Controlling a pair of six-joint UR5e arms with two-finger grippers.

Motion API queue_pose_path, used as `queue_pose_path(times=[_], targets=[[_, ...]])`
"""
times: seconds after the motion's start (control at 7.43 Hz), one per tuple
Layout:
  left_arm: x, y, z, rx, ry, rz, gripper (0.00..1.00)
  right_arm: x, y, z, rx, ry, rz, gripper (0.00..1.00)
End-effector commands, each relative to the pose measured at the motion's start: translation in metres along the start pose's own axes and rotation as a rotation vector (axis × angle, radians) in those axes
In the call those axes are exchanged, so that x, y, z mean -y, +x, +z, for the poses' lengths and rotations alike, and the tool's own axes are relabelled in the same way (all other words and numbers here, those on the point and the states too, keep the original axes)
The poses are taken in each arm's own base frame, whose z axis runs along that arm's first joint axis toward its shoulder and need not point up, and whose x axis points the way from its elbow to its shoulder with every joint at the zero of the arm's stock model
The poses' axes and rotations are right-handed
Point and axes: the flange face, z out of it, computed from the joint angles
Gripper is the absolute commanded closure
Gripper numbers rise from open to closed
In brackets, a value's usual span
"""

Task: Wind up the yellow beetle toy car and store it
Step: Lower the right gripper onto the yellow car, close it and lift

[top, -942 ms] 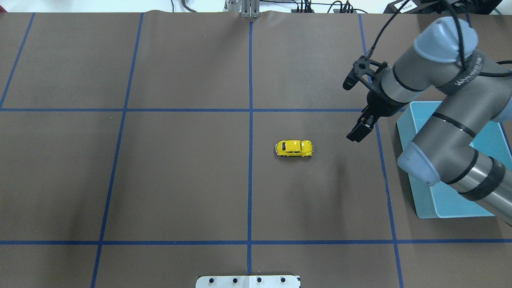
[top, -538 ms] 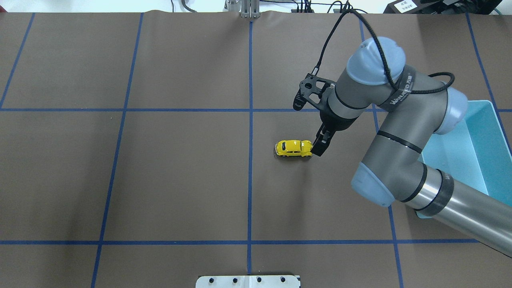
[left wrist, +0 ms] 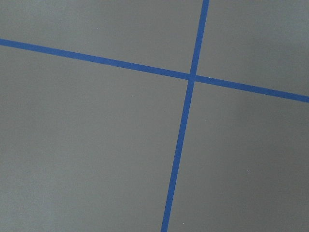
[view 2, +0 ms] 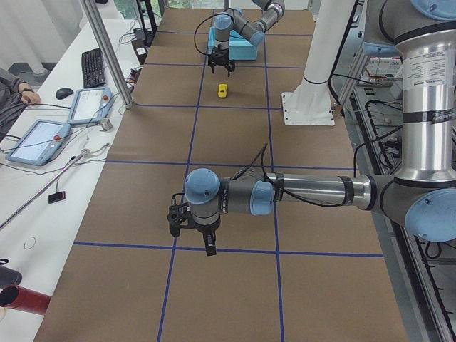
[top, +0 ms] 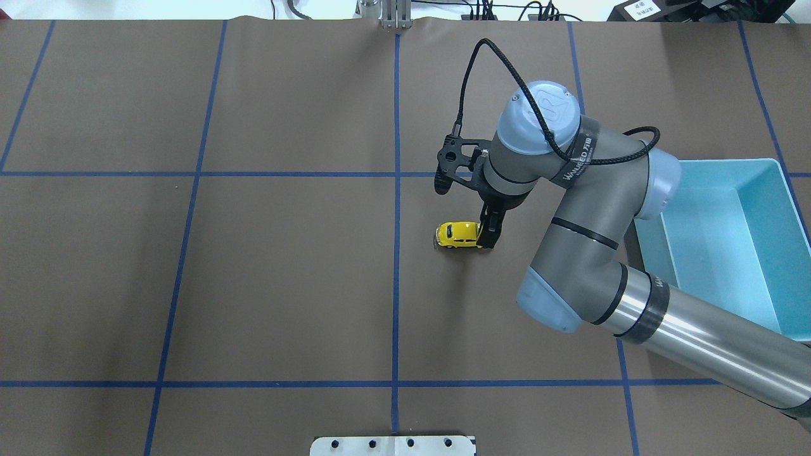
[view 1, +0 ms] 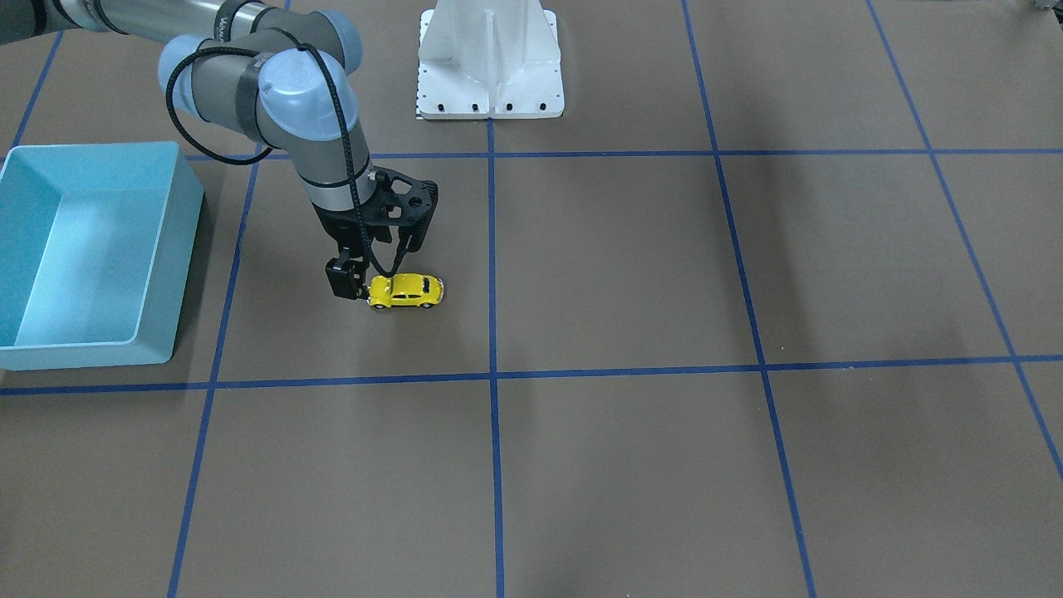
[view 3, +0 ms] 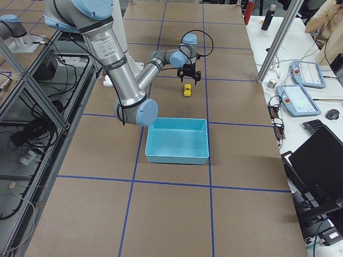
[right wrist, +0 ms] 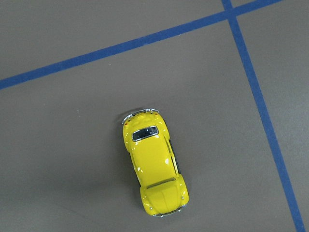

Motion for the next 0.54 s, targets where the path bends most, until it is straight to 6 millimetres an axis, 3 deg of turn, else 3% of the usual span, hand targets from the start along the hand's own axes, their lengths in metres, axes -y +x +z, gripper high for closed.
queue_pose_path(times=[0.0,0.4], targets=[[0.001,-0.004,0.004,0.003,-0.007,-0.006,0.00,0.019,0.009,0.030,-0.012,0.013,-0.012,0.00],[0.000,-0.004,0.004,0.000,-0.009,-0.007,0.00,0.023,0.003,0.049,-0.002,0.027,-0.030,0.00]])
